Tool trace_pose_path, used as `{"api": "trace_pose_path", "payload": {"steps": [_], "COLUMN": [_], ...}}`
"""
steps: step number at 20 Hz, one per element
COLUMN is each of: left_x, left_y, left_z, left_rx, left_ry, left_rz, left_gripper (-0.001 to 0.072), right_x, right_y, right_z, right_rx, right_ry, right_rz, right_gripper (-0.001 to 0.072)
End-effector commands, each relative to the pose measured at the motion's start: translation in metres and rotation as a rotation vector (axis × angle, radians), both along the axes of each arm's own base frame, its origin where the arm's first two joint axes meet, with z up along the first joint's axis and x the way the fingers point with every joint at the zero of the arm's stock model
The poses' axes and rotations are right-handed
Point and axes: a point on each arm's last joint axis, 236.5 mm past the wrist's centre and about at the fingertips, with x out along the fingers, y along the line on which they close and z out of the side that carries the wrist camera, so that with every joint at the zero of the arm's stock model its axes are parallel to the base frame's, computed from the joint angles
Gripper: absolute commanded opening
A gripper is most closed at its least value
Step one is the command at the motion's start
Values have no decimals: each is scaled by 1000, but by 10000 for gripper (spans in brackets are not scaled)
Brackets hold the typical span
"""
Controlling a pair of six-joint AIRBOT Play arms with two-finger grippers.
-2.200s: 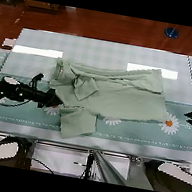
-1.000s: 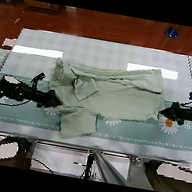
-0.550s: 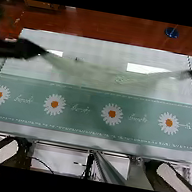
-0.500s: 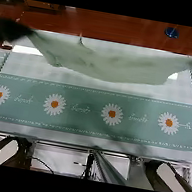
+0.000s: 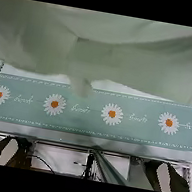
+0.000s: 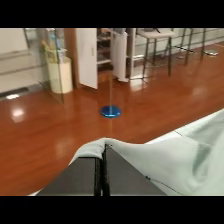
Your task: Fold the shirts.
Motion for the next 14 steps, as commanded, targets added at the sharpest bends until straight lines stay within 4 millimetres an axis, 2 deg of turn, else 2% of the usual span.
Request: {"api": "trace_pose_path", "payload": {"steps": [1, 4, 7, 10, 12, 14], "left_x": [-51, -95, -129, -133, -122, -105], "left_y": [-9, -5, 9, 5, 10, 17], "left_z": [-3, -25, -70, -79, -89, -106], "left_rx": [46, 99, 147, 112, 93, 79], "left_ry": [13, 31, 165, 210, 264, 345], "left_rz": [119, 259, 384, 369, 362, 347], "left_gripper": [23, 23, 24, 23, 24, 23], "right_x": [-77, -109, -134, -140, -136, -120], "right_y": [-1, 20, 26, 10, -3, -8], "right_z": [6, -50, -84, -86, -95, -117], "right_rx": [-93, -113, -94, -77, -64, -64], "right_ry": [23, 231, 362, 371, 407, 495], "right_rz": [-221, -158, -83, -59, -53, -19], "right_gripper": [26, 25, 26, 25, 25, 25]}}
